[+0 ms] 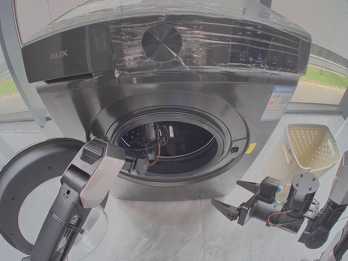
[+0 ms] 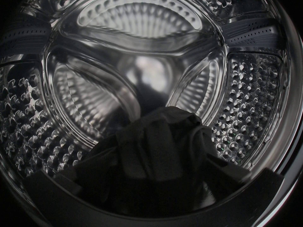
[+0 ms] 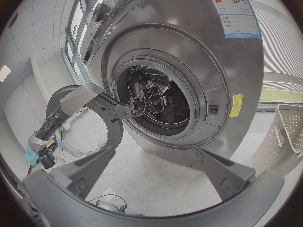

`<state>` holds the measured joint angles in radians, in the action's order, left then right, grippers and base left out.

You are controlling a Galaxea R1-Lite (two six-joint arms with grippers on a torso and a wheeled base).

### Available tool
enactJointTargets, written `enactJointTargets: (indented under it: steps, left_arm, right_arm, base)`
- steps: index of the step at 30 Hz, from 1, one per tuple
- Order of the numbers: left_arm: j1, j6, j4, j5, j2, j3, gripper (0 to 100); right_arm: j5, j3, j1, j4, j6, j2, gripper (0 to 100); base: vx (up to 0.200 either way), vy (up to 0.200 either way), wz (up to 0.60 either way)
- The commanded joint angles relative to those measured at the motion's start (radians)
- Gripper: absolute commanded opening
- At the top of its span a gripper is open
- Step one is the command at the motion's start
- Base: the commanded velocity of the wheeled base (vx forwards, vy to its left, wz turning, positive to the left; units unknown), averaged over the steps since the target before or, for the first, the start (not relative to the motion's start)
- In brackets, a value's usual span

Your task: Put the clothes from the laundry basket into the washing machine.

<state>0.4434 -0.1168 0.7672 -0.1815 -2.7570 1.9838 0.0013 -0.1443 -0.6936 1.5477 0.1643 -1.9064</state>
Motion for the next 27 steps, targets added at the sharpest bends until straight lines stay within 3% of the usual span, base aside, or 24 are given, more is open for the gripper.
enactJointTargets:
  steps: [1, 5, 13, 27]
  left_arm:
    - [0.032, -0.009, 0.000, 0.002, 0.088, -0.146, 100]
    - [0.055, -0.009, 0.006, 0.004, 0.131, -0.229, 100]
    - [0.136, -0.004, 0.026, 0.013, 0.323, -0.599, 100]
    - [0.199, 0.002, 0.155, 0.014, 0.517, -0.988, 100]
  right_arm:
    - [0.000, -0.003, 0.005, 0.000, 0.000, 0.001, 100]
    - [0.002, -0.003, 0.008, 0.000, 0.000, 0.001, 100]
    - [0.002, -0.001, 0.008, 0.000, -0.002, 0.003, 100]
    - [0.000, 0.005, 0.008, 0.000, -0.002, 0.000, 100]
  base:
    - [0.000, 0.000, 0.00]
    - [0.000, 0.000, 0.00]
    - [0.000, 0.000, 0.00]
    - [0.000, 0.000, 0.00]
